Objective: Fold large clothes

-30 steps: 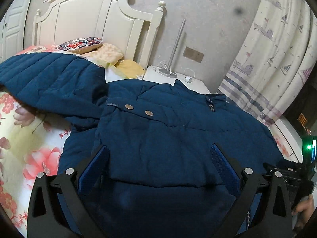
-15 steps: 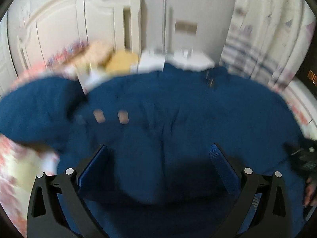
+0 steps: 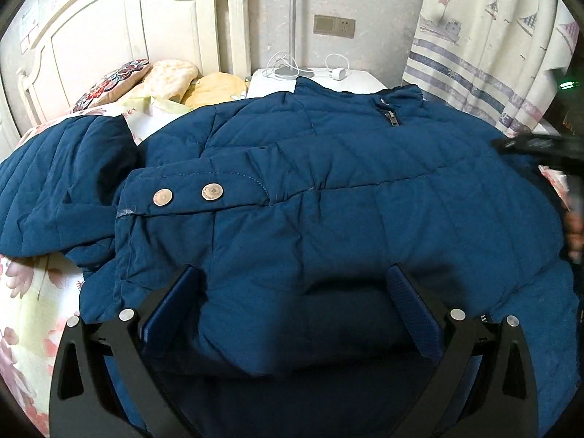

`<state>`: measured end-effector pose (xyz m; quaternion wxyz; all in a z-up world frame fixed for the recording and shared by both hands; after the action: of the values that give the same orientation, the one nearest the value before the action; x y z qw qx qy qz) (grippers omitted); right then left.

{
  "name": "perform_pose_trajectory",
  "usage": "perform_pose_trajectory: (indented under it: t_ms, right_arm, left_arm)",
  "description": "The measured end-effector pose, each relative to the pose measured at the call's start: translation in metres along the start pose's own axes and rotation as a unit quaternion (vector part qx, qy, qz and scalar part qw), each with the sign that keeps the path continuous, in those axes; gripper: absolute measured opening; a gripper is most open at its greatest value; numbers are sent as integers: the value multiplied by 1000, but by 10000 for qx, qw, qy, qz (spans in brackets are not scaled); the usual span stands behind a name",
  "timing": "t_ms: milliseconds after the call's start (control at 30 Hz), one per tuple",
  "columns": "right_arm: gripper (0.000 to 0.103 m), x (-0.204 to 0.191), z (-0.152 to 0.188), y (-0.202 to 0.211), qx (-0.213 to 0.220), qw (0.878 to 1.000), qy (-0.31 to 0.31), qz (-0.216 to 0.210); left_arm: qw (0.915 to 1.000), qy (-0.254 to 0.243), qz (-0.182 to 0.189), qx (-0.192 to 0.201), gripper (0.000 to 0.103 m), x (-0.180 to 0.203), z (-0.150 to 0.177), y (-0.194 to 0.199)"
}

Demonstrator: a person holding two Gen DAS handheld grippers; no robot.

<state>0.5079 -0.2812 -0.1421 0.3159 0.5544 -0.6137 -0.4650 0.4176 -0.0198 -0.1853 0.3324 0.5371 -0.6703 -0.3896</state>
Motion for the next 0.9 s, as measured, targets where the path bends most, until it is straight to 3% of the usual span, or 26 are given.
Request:
perform_pose_trajectory:
  t_ms: [67, 133, 233, 300, 333, 367, 467, 533, 600, 667, 800, 900]
  right_arm:
    - [63, -7, -1, -1, -115, 9996, 40, 264]
    - [62, -12, -3, 11, -157, 9996, -98, 201]
    - [63, -25, -6, 27, 310, 9995, -61, -36]
    - [69, -37, 0, -1, -91, 9991, 184, 373]
    - [70, -45, 6, -9, 77, 9961, 481, 734]
    - [71, -47, 6, -8, 148, 9950, 532, 829]
    - [70, -42, 12, 7, -50, 9974, 98, 708]
    - [71, -51, 32, 40, 295, 9988, 56, 386]
    - [79, -65, 56, 61, 525, 9981, 277, 170]
    - [88, -78, 87, 73, 720, 9957, 503, 308]
    - [94, -87, 117, 41, 114, 9959, 792, 419]
    - [94, -86, 119, 61, 160, 9978, 579, 297]
  left_arm:
    - [10000, 9, 19, 0, 98, 0, 0, 0]
    - [10000, 9, 9, 6, 98, 0, 1, 0]
    - [10000, -1, -18, -17, 98, 1, 1, -1]
    - [10000, -19, -54, -22, 98, 2, 2, 0]
    - [10000, -11, -30, -16, 98, 1, 2, 1]
    - [10000, 3, -6, -10, 98, 1, 2, 2]
    - [10000, 3, 3, -6, 98, 0, 2, 3]
    - [10000, -1, -10, -24, 98, -1, 0, 1]
    - [10000, -25, -61, -29, 98, 0, 1, 1]
    - [9999, -36, -88, -37, 98, -1, 2, 1]
    - [10000, 8, 1, -19, 98, 0, 2, 1]
    - [10000, 37, 49, -14, 98, -1, 1, 2]
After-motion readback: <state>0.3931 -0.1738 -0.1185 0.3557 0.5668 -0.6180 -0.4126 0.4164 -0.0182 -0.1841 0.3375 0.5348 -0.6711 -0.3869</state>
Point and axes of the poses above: each gripper's, at about its wrist camera, not at the fingertips, and y roughly against the way its jaws point, x to its right, z to its underside, the point moved 5 cm from there along -y, roughly the way its jaws point, and after that the axes turned 12 degrees about -x, right-handed, at the moved point
